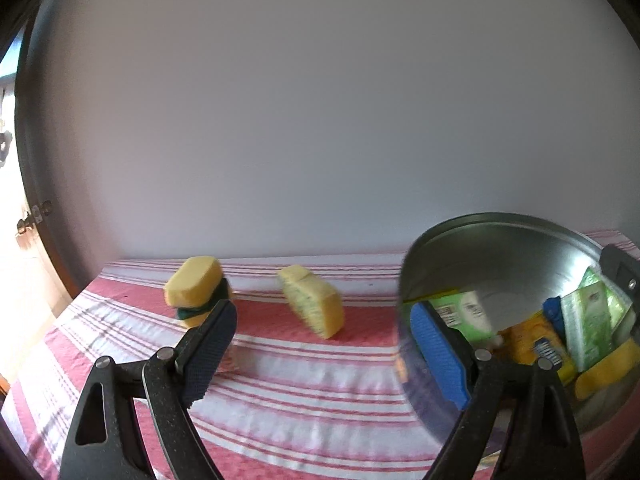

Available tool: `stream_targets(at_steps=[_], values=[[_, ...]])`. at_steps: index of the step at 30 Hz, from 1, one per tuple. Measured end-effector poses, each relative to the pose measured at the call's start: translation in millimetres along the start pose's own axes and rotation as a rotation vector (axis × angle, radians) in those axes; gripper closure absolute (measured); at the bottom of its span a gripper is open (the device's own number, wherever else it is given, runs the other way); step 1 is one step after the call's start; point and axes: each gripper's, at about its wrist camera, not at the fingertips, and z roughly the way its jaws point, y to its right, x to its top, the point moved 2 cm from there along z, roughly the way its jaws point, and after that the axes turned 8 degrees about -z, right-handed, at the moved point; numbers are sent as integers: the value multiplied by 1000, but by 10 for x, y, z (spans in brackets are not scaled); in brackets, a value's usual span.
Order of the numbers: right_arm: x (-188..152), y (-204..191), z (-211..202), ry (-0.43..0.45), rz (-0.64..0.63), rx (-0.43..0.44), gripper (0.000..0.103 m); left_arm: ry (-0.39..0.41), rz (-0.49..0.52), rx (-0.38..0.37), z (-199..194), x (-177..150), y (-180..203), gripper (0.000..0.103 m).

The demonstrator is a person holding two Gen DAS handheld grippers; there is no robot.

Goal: Organize objects
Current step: 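Move both tools toward the scrub sponge and the yellow sponge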

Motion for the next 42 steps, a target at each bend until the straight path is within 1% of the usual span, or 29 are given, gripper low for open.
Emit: stream_targets(at_steps=[4, 11, 19, 26, 29, 31, 34, 38, 40, 42], values=[[3, -150, -27, 2, -17, 1, 23, 3, -8, 25, 29, -13, -183, 13], [32, -372, -44, -2, -3, 17, 23, 17, -22, 58, 75, -27, -493, 13], [35, -727, -40, 6, -42, 30, 23, 11, -45, 100, 174, -15, -828, 13], [73, -1109, 23, 7, -90, 72, 23, -14, -92, 157, 353, 24, -1261, 13], [79, -1309, 50, 9, -120, 92, 26, -29, -122, 169, 438, 53, -1425, 13], [97, -1447, 86, 3, -135, 117, 31, -47, -142, 161, 494, 67, -1510, 13], [154, -1694, 164, 9, -174, 146, 35, -66, -158, 154, 552, 87, -1620, 13], [236, -1919, 290, 2, -186, 192, 36, -97, -194, 131, 676, 141, -1725, 13], [271, -2030, 396, -21, -190, 220, 40, -110, -180, 118, 764, 185, -1731, 13], [300, -2160, 523, -40, -213, 231, 42, -112, -158, 126, 837, 230, -1697, 13]])
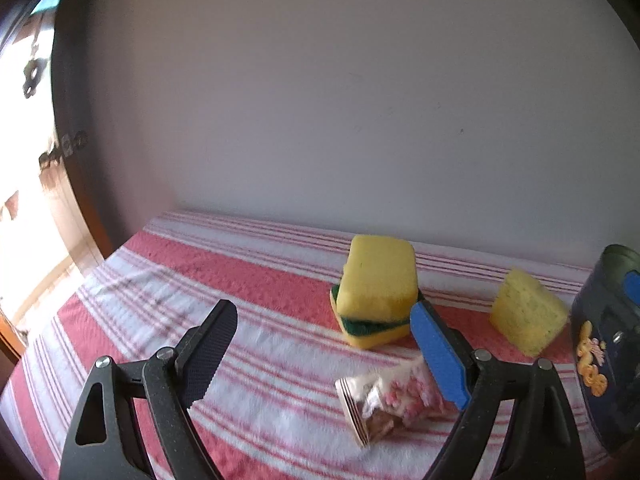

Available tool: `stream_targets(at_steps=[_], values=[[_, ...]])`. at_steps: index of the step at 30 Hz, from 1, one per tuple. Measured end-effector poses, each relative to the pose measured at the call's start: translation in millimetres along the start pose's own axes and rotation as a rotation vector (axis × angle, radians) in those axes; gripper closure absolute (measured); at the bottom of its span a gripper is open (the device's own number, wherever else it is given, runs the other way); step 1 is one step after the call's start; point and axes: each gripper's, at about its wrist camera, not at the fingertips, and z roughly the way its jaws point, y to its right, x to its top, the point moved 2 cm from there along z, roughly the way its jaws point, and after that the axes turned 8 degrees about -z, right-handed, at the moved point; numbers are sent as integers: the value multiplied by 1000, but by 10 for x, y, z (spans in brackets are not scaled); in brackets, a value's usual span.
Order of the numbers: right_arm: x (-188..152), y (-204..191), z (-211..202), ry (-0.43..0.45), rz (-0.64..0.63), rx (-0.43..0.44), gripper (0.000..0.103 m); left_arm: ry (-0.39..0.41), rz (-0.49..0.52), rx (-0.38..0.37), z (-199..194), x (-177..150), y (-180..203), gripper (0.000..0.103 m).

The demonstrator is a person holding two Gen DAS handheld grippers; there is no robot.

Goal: Organize objects
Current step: 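Move both tools toward the scrub sponge and the yellow sponge, then grasp the green-backed scrub sponge with left tool while right tool grasps yellow sponge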

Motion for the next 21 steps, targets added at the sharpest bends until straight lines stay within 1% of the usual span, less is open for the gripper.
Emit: stream_targets(at_steps=[4, 9, 13, 16, 18, 19, 20, 21], values=[[35, -108, 214, -45, -33, 18, 42, -16, 22, -3, 175, 111, 101, 13], [55, -136, 442, -89, -67, 16, 42, -42, 75, 10, 426, 210, 284, 13], [47, -149, 599, -130, -86, 15, 42, -71, 108, 19, 605, 214, 395, 13], [30, -186, 747, -160, -104, 1, 43, -86, 138, 47, 712, 185, 428, 13], [23, -201, 823, -181, -105, 4, 43, -105, 135, 48, 779, 162, 404, 13], [15, -215, 879, -196, -104, 13, 43, -119, 124, 37, 805, 163, 386, 12], [9, -223, 919, -205, -102, 17, 45, -120, 104, 21, 805, 175, 356, 12], [6, -228, 943, -210, -103, 16, 46, -117, 96, 21, 806, 181, 337, 13]])
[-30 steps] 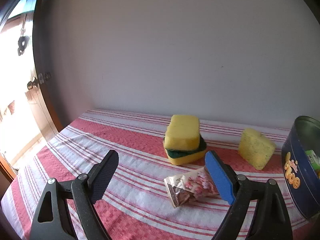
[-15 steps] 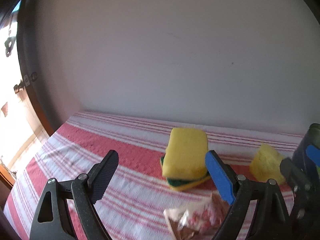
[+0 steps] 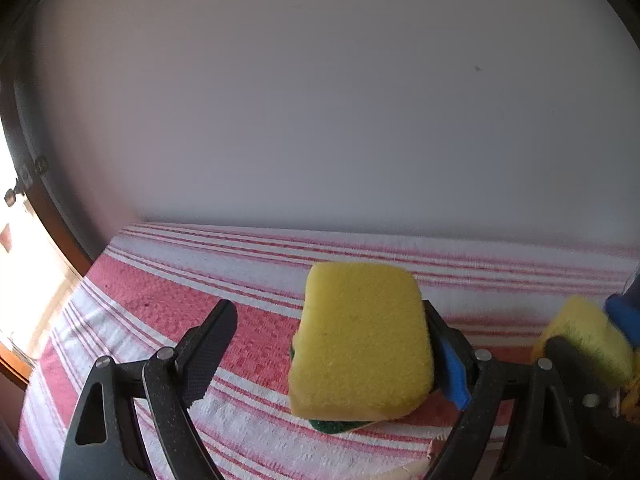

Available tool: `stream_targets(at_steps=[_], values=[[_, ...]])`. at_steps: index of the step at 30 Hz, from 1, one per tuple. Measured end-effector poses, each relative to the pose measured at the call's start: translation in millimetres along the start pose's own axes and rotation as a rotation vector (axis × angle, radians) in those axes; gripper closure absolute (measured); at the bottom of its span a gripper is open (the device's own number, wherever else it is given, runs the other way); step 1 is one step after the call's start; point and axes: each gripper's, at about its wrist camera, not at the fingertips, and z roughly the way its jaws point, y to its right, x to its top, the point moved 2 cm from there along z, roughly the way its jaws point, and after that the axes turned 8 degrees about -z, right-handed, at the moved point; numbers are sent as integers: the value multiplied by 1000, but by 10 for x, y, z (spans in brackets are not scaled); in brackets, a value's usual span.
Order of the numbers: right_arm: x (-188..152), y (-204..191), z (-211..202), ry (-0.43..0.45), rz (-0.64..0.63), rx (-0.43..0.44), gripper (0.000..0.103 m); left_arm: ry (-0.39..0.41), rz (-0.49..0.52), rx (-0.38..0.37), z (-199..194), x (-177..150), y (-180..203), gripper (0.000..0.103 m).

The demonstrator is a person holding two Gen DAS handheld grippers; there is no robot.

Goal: Organize objects
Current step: 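Grasp the green-backed scrub sponge with left tool while right tool grasps yellow sponge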

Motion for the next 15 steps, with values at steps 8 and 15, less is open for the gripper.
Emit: stream_targets(at_steps=[8, 15], values=[[-66, -89, 171, -66, -13, 70, 81, 28, 14, -69, -80, 0, 40, 48], [-79, -54, -95, 48, 37, 89, 81, 80, -54, -81, -306, 10, -72, 48]])
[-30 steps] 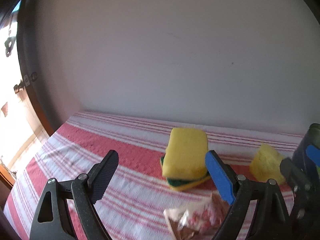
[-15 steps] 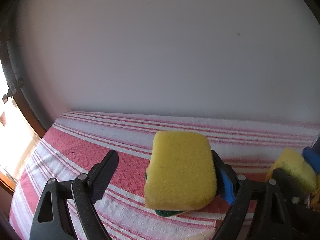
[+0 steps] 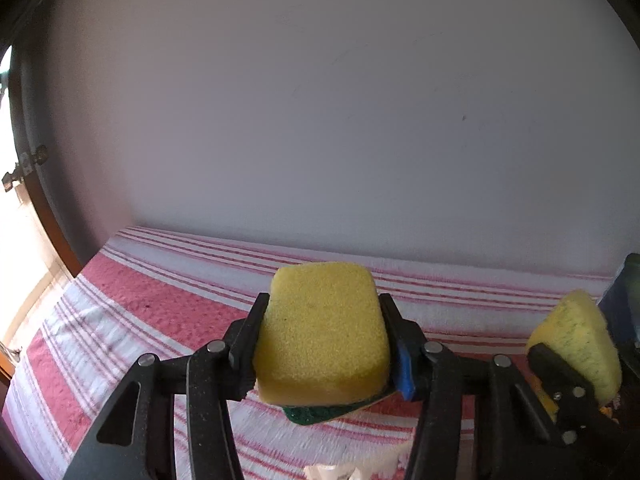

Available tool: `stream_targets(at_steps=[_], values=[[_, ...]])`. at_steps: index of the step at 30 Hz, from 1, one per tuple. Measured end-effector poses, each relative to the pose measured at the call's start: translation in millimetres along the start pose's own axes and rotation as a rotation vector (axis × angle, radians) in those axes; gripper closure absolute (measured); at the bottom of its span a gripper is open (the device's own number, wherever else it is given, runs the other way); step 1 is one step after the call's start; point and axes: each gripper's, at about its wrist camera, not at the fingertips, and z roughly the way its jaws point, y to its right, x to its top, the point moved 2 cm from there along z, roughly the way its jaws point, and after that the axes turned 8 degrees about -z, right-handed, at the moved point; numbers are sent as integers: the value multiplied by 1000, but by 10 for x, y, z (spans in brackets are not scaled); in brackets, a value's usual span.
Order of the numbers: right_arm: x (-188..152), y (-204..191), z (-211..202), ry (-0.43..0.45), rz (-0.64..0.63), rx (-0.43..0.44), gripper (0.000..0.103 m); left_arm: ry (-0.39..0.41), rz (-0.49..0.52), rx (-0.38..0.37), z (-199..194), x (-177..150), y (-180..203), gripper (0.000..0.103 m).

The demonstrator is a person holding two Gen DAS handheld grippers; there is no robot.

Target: Organize objects

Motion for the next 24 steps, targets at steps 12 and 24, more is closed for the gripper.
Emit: stream_targets(at_steps=[12, 24], values=[[-360, -87, -668, 143, 63, 32, 81, 47, -4, 21, -444, -264, -89, 48], [-603, -241, -888, 164, 51, 3, 81, 88, -8, 48, -603, -486, -249, 48]])
